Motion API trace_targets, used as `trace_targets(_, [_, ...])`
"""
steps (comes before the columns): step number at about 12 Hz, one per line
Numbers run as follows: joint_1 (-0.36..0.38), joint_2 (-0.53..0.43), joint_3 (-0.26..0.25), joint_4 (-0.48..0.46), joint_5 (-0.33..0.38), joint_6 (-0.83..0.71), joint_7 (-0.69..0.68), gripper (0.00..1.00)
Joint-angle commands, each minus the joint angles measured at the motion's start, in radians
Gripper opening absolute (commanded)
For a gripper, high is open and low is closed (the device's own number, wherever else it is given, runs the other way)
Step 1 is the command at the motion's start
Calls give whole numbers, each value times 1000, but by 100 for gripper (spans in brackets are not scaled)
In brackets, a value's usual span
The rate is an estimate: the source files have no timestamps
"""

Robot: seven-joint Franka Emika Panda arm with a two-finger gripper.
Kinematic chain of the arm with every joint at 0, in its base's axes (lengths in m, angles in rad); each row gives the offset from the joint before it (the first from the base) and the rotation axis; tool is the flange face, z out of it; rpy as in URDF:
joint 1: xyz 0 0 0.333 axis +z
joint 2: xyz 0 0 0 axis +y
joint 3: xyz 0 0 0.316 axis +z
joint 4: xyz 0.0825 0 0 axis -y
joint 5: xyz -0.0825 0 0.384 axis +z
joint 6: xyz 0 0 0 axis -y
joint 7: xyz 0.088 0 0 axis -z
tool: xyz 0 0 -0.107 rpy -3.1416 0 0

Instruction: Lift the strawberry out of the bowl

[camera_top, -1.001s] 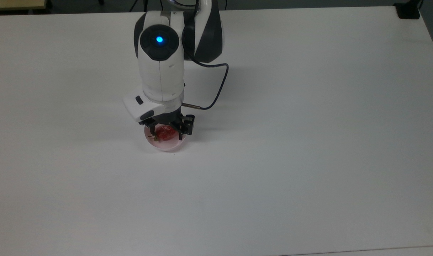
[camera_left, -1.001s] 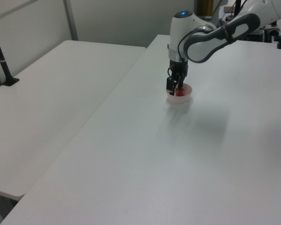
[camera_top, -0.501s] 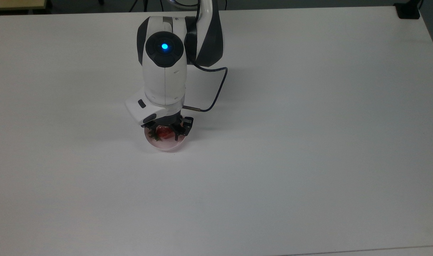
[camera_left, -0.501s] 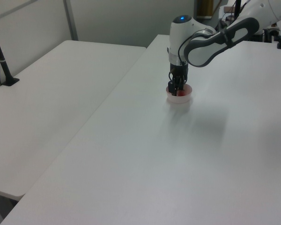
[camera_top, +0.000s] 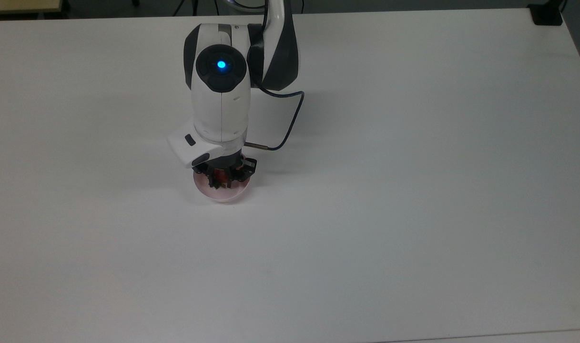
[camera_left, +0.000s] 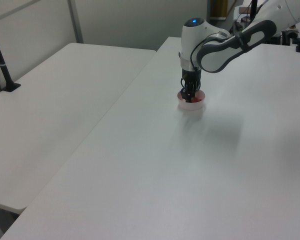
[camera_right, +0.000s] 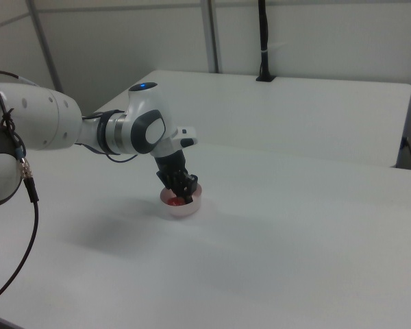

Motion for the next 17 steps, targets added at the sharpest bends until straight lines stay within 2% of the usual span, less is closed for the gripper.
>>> trace_targets(1, [3,-25,-4,-17,-8,18,8,26])
trace_targets(8, [-2,-49,-4,-9,2,7,6,16])
trace_targets(12, [-11,-77,-4,-8,64,1,-30,15])
trace_targets(13, [-11,-80,-4,-8,64,-19,-61,30])
trace_targets(14, [-11,-80,-4,-11,62,-53,-96,99])
trace_targets(17, [-7,-81,-5,-40,47,-102,-107,100])
